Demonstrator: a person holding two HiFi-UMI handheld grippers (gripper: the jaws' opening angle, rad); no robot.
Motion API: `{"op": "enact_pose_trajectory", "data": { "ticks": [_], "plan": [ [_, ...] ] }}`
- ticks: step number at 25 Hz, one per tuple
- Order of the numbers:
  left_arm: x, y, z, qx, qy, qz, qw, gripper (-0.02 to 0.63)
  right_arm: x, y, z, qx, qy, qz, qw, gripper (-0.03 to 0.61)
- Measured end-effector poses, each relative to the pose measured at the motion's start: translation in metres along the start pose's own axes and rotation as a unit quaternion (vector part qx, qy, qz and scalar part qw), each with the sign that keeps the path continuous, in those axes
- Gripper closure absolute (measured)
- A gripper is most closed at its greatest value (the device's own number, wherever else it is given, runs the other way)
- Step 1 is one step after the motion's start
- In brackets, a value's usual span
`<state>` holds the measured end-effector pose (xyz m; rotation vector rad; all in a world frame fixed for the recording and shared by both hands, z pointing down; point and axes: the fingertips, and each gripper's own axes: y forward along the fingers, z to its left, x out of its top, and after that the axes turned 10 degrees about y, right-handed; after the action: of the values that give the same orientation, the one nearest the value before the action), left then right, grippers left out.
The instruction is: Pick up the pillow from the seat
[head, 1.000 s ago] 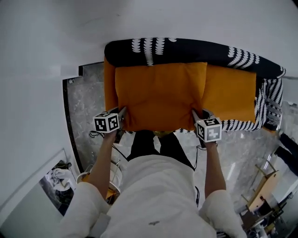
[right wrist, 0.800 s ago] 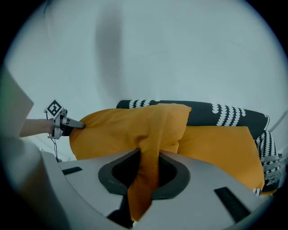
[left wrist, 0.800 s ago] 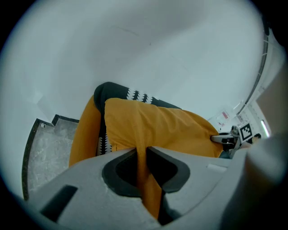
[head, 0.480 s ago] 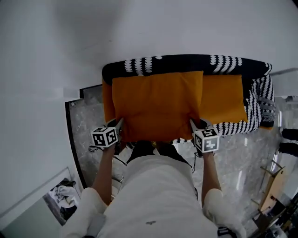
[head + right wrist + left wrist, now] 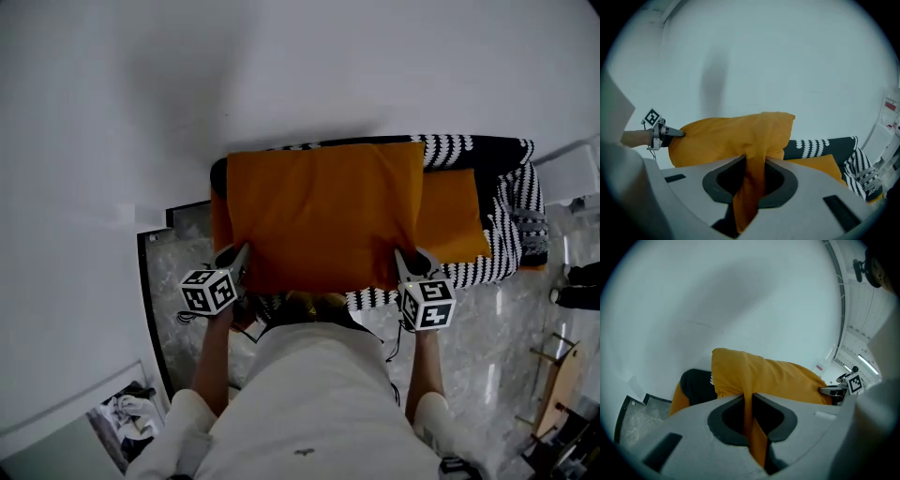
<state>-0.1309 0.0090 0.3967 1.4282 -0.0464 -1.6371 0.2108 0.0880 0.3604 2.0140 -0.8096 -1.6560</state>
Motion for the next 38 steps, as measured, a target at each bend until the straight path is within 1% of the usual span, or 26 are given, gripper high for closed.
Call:
{"op": "enact_pose_trajectory", "data": {
  "ticks": [6,10,13,16,20,27,38],
  "plan": [
    [0.042,-0.022,-0.013,-0.017,0.012,-0.061,0.9979,0.578,0.034,-0.032,0.006,-0.006,-0.002,-0.063,0.998,0.506],
    [0.067,-0.034,-0.022,-0.011,0.033,-0.094,0.995,0.583,0.052,-0.046,0.006,-0.009,-0.004,-0.096,0.995,0.506],
    [0.085,-0.048,-0.029,-0.005,0.048,-0.12,0.9916,0.584,0.062,-0.055,0.008,-0.001,-0.002,-0.12,0.993,0.508],
    [0.098,-0.06,-0.035,-0.005,0.055,-0.14,0.9886,0.584,0.069,-0.063,0.009,0.007,0.0,-0.138,0.99,0.508],
    [0.111,-0.07,-0.04,0.001,0.063,-0.158,0.9855,0.588,0.082,-0.071,0.012,0.011,-0.008,-0.155,0.988,0.508],
    [0.124,-0.082,-0.041,0.011,0.07,-0.179,0.9813,0.589,0.096,-0.075,0.017,0.019,-0.023,-0.169,0.985,0.508],
    [0.125,-0.087,-0.037,0.023,0.067,-0.185,0.9802,0.591,0.098,-0.07,0.02,0.027,-0.025,-0.167,0.985,0.509]
  ]
}}
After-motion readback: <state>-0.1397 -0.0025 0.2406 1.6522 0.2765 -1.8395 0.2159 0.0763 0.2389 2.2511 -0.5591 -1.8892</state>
